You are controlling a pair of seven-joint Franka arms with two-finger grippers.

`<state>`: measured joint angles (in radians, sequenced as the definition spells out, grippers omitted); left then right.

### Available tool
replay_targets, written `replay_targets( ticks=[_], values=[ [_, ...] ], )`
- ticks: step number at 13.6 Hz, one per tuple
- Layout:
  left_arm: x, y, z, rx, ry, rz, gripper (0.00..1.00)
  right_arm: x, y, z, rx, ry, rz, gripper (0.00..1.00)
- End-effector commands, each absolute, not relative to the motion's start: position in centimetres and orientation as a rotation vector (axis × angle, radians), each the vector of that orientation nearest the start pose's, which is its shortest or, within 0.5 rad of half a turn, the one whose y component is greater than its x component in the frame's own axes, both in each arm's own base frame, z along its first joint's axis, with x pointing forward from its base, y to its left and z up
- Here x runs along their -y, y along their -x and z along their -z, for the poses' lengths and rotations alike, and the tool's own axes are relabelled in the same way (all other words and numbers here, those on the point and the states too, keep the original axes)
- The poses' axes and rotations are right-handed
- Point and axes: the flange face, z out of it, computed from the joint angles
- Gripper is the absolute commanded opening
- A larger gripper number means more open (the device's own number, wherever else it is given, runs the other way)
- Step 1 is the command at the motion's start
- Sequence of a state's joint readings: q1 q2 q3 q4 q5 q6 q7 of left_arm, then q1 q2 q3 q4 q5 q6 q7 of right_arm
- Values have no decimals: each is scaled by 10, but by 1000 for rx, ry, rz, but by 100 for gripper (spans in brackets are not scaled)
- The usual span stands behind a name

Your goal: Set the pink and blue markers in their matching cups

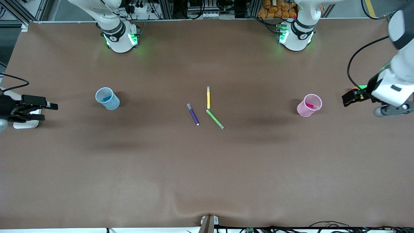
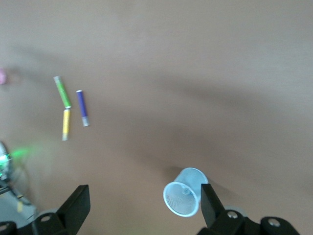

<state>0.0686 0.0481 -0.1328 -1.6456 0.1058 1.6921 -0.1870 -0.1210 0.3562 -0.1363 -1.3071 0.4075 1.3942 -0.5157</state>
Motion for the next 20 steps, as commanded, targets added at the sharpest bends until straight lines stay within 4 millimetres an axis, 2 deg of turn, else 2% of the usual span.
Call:
replay_targets(
  ticks=[1, 3, 4, 5, 6, 7, 9, 11, 14, 15, 17, 19, 20],
  values=[
    [16, -563, -605, 106, 3066, 2, 100, 79, -635, -563, 424, 2836, -163, 100],
    [18, -555, -615, 100, 3063, -19, 100, 75, -635, -584, 405, 2948, -156, 100],
    [16, -552, -629, 112, 3062, -3, 100, 77, -631, -595, 254, 2996, -151, 100],
    [15, -550, -636, 113, 3062, -12, 100, 78, -621, -612, 30, 3029, -133, 100],
    [17, -546, -642, 111, 3061, -23, 100, 80, -615, -618, -129, 3053, -137, 100],
    [20, -544, -644, 105, 3060, -46, 100, 82, -608, -620, -164, 3058, -156, 100],
    [19, -533, -666, 115, 3084, 1, 100, 81, -585, -628, -156, 3057, -176, 100],
    [7, -525, -675, 163, 3135, -3, 100, 51, -565, -630, -71, 3106, -151, 100],
    [7, -519, -682, 166, 3143, 13, 100, 53, -523, -617, -71, 3099, -144, 100],
    [7, -518, -682, 161, 3142, -4, 100, 57, -522, -616, -69, 3103, -152, 100],
    [10, -518, -680, 148, 3149, -16, 100, 62, -539, -622, -63, 3201, -149, 100],
    [15, -515, -681, 134, 3159, -20, 100, 59, -543, -642, -35, 3282, -83, 100],
    [24, -502, -687, 115, 3158, -15, 100, 61, -539, -657, -40, 3238, -34, 100]
  ],
)
